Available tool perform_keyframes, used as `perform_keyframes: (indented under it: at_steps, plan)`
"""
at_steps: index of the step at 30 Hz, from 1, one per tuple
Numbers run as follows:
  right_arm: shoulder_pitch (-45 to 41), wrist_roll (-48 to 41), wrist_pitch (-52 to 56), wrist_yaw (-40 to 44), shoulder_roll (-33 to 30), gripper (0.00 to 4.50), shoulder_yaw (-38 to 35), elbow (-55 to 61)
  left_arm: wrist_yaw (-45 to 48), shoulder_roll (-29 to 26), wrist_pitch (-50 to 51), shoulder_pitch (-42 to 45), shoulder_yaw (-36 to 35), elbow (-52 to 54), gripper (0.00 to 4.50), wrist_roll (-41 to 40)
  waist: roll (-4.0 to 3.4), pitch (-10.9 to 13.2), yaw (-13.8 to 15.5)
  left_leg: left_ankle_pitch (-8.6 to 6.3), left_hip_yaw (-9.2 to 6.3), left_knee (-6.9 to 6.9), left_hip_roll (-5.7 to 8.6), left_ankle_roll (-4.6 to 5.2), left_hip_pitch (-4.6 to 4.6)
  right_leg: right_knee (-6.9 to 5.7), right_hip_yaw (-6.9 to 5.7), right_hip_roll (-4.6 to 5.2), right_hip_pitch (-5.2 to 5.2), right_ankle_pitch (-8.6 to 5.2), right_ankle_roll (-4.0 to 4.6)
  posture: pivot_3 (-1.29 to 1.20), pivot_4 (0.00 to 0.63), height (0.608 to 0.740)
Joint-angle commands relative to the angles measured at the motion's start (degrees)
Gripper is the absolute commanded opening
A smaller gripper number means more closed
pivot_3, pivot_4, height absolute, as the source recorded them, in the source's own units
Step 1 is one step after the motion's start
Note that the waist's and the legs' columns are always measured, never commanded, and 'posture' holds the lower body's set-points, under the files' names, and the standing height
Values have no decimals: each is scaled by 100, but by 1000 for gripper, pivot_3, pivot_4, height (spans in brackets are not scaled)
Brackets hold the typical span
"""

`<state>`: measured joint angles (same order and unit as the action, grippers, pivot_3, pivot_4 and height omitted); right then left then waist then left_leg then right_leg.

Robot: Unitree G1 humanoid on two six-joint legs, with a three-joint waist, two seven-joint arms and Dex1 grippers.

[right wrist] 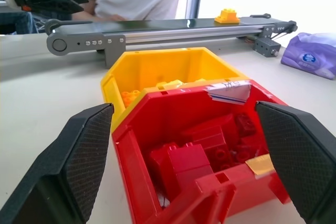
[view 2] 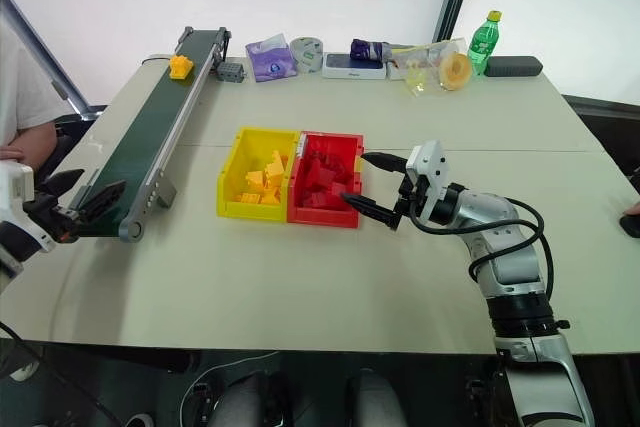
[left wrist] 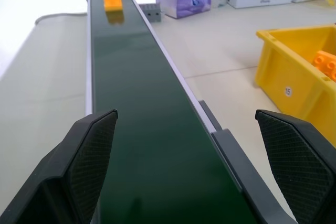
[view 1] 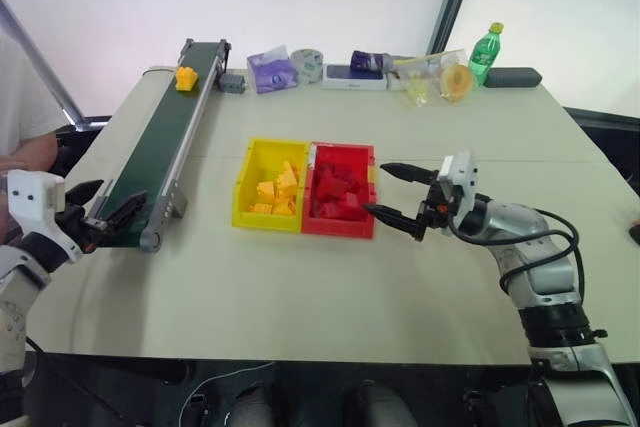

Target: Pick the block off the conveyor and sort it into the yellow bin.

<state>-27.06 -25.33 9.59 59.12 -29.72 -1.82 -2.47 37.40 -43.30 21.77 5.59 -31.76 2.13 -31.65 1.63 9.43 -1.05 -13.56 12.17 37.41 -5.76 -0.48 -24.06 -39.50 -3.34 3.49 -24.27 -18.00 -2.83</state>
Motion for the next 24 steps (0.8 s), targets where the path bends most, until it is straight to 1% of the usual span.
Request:
perform_keyframes:
  at_steps: [1, 6, 7, 11, 13, 19, 21, 24]
  plan:
    - [-137, -83, 12, 29, 22, 4500, -28, 170, -176, -103, -176, 200, -36, -114, 4450, 240, 0, 0, 4, 0, 0, 0, 0, 0, 0, 0, 0, 0, 0, 0, 0, 0, 150, 740]
    - [-239, -210, 368, -10, 26, 4500, 83, 431, -741, -177, -68, 772, 227, -572, 4450, 743, 0, 0, 6, 0, 0, 1, 2, 0, 0, 0, 0, -3, 0, 0, 0, 0, 150, 740]
    - [-265, -319, 608, 46, -27, 4500, 117, 525, -833, -144, 22, 893, 250, -587, 4450, 738, 0, 0, 7, 0, 1, 0, 2, 0, 0, 0, 0, -2, 0, 0, 0, 0, 150, 740]
    - [-383, -325, 983, 41, -121, 4500, 198, 715, -957, -56, 248, 1179, 413, -507, 4450, 729, 0, 0, 4, 0, 1, 0, 1, 0, -1, 0, 0, -3, -1, 0, 0, 0, 150, 740]
    - [-451, -308, 999, 31, -102, 4500, 190, 733, -1003, -37, 403, 1305, 499, -524, 4450, 724, 0, 0, 4, 0, 1, 0, 1, 0, -1, 0, 0, -3, -1, 0, 0, 0, 150, 740]
    - [-478, -202, 877, 13, -36, 4500, 201, 665, -1424, 24, 259, 1781, 876, -1067, 4450, 1253, 0, 0, 16, 0, 2, 1, 4, 0, -1, 0, -1, -11, -1, 0, -1, 0, 150, 740]
    - [-472, -201, 866, 1, -28, 4500, 196, 653, -1493, 128, 224, 2009, 967, -1211, 4450, 1295, 0, 0, 18, 0, 3, 1, 4, 0, -1, 0, -1, -12, -1, 0, -1, 0, 150, 740]
    - [-452, -190, 843, -20, -30, 4500, 188, 649, -1714, 243, 526, 2365, 1140, -1387, 4450, 1409, 0, 0, 36, 0, 3, 3, 5, 0, -2, 0, -1, -13, -1, 0, -1, 0, 150, 740]
